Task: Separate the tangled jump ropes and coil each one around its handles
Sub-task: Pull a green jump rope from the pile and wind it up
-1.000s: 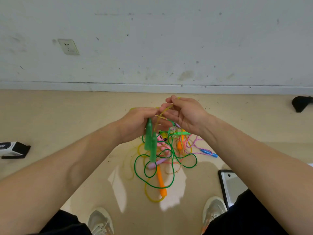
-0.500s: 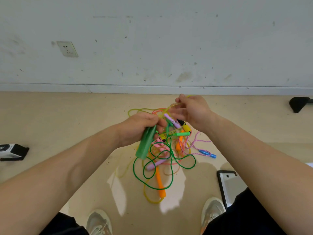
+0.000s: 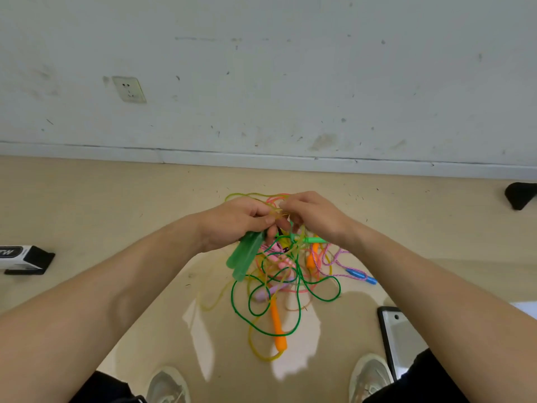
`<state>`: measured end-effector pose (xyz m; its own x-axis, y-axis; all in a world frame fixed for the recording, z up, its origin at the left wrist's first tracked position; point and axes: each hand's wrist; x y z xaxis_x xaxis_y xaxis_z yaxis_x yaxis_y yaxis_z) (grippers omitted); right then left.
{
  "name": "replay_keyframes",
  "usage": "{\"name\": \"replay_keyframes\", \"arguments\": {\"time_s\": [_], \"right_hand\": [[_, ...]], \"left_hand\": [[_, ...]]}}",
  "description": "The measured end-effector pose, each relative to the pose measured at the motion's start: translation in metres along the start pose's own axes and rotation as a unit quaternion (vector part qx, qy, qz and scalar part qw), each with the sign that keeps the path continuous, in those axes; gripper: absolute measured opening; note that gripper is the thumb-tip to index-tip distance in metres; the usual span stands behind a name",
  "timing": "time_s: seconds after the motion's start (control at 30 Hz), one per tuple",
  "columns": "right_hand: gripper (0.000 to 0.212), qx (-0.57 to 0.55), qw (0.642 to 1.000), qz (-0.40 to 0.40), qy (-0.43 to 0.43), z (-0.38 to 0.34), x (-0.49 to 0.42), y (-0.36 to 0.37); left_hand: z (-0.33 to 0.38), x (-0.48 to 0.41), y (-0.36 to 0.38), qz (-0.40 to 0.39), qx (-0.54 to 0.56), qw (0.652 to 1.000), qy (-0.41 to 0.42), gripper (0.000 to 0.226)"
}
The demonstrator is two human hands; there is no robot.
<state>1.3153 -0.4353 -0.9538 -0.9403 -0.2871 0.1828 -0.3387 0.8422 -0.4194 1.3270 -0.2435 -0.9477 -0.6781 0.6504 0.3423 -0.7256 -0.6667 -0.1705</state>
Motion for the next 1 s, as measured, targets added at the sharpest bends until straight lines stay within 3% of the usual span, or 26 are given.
{"name": "replay_keyframes", "arguments": {"time_s": [0.27,0.7,0.83,0.93,1.0], "right_hand": [[0.005,-0.145,0.989,0.017,-0.009,0.004,-0.001,-0.017],[0.011,-0.179,0.980,0.075,-0.041,0.003,-0.001,-0.016],[0.008,-0.200,0.978,0.059,-0.002,0.003,0.004,-0.011],[0.009,-0.193,0.979,0.032,0.053,0.004,0.005,-0.002],[0.011,-0.191,0.978,0.020,0.077,0.004,0.005,0.003]], "left_hand": [[-0.005,0.003,-0.006,0.013,0.096,0.995,-0.025,0.030],[0.004,0.006,0.013,0.015,0.183,0.982,-0.030,0.033],[0.008,0.009,0.014,0.015,0.150,0.988,0.011,0.045],[0.008,0.009,0.012,0.060,0.165,0.984,0.035,0.025],[0.006,0.008,0.011,0.103,0.189,0.976,0.039,0.023]]}}
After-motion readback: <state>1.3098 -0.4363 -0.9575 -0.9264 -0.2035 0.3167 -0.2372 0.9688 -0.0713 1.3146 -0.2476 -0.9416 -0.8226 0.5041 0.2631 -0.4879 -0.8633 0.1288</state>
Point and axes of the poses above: each hand's wrist, its own x-axis away from the middle knuckle, its own y-axis out of the palm, z = x × y, and after that the axes turned 1 degree about -z, right-handed
